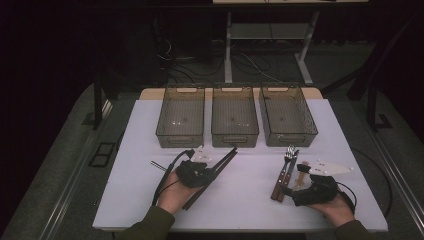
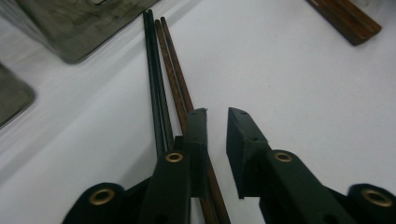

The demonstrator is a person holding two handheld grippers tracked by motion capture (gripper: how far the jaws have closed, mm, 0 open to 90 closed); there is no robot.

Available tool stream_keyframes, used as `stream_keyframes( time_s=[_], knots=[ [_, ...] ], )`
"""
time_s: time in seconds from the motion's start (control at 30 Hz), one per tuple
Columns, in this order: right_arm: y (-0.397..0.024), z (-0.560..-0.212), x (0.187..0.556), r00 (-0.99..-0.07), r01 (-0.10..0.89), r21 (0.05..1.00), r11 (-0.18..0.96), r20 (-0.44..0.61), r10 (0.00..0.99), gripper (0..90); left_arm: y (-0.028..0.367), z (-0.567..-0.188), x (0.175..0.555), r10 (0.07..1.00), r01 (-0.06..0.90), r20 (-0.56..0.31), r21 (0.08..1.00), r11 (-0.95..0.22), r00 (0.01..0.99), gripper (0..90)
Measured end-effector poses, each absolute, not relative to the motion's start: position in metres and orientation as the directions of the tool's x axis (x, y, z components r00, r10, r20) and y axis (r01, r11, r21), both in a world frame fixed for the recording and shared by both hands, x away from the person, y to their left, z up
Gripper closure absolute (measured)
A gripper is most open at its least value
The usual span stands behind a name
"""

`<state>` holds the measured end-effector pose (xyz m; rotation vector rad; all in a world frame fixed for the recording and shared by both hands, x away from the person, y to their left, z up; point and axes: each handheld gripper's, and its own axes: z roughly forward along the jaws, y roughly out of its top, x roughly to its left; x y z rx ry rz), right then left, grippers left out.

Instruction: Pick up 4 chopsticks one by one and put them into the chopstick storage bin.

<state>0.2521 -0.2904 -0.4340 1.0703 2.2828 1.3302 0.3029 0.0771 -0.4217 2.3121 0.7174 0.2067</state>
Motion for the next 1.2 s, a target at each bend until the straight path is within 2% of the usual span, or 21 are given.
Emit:
stream_keyframes(
  time_s=[0.17, 0.63, 1.2],
  knots=[
    [-0.291, -0.434, 0.252, -0.682, 0.453, 0.841, 0.297, 0.112, 0.723, 0.6, 0.072, -0.429, 0.305, 0.558, 0.449, -0.048, 0.653, -0.610, 0.828, 84.3],
    [-0.291, -0.433, 0.252, -0.683, 0.449, 0.843, 0.296, 0.110, 0.722, 0.6, 0.068, -0.435, 0.304, 0.556, 0.431, 0.003, 0.629, -0.647, 0.831, 85.1],
    [-0.291, -0.433, 0.251, -0.683, 0.447, 0.844, 0.296, 0.109, 0.722, 0.6, 0.068, -0.435, 0.303, 0.541, 0.423, -0.017, 0.642, -0.639, 0.841, 84.9]
  ],
)
